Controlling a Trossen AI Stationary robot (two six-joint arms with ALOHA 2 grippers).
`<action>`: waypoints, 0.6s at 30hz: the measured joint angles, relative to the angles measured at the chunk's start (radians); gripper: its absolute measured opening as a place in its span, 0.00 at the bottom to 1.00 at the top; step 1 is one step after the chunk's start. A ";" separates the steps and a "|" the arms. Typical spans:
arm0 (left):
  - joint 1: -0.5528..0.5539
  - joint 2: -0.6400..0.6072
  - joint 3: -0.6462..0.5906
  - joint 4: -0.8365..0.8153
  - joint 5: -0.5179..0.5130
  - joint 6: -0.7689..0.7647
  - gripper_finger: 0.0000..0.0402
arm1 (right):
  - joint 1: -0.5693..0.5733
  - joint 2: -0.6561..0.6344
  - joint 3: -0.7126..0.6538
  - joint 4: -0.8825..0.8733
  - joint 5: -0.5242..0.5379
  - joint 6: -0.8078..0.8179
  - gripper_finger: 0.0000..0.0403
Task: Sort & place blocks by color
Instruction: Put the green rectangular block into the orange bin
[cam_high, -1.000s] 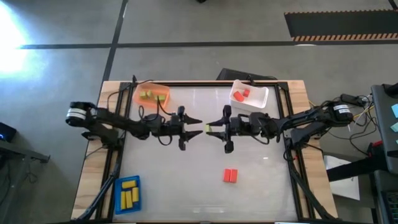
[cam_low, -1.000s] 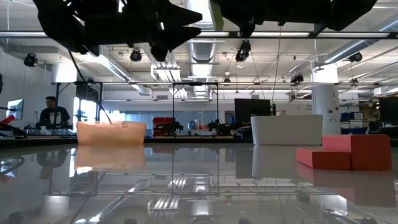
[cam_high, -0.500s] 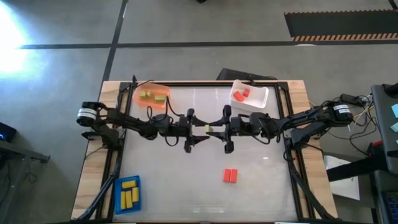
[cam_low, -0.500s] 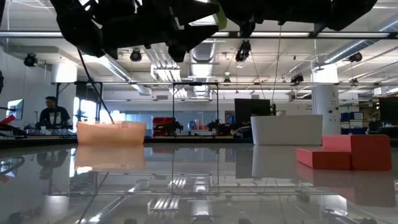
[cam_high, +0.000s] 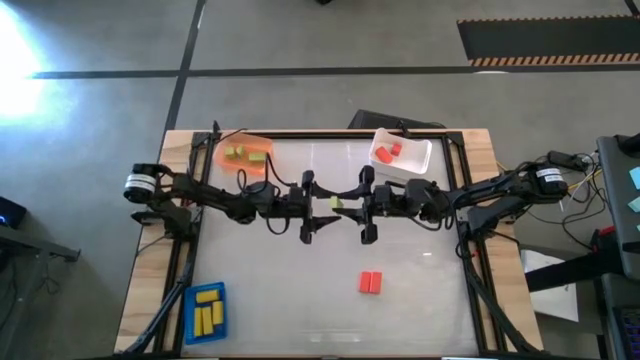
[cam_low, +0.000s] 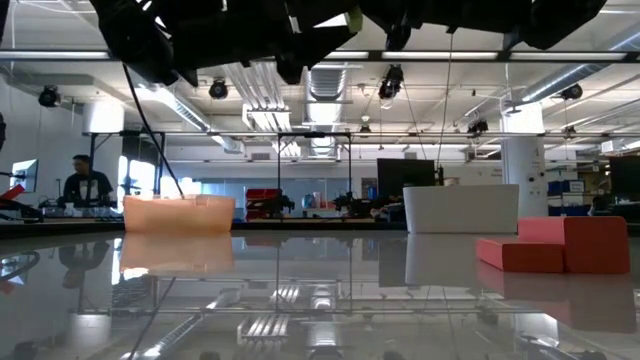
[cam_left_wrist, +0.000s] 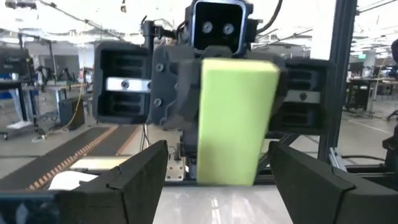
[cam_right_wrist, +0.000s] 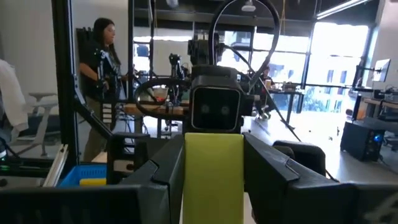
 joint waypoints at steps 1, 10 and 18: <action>-0.001 0.000 0.004 0.001 0.002 0.007 0.65 | 0.000 0.000 0.000 0.004 0.000 -0.002 0.29; -0.002 0.000 0.001 0.001 0.003 0.031 0.49 | 0.000 0.000 0.000 0.007 0.002 -0.012 0.29; 0.000 0.000 0.004 0.001 0.005 0.030 0.30 | 0.000 0.000 0.000 0.008 0.019 -0.013 0.29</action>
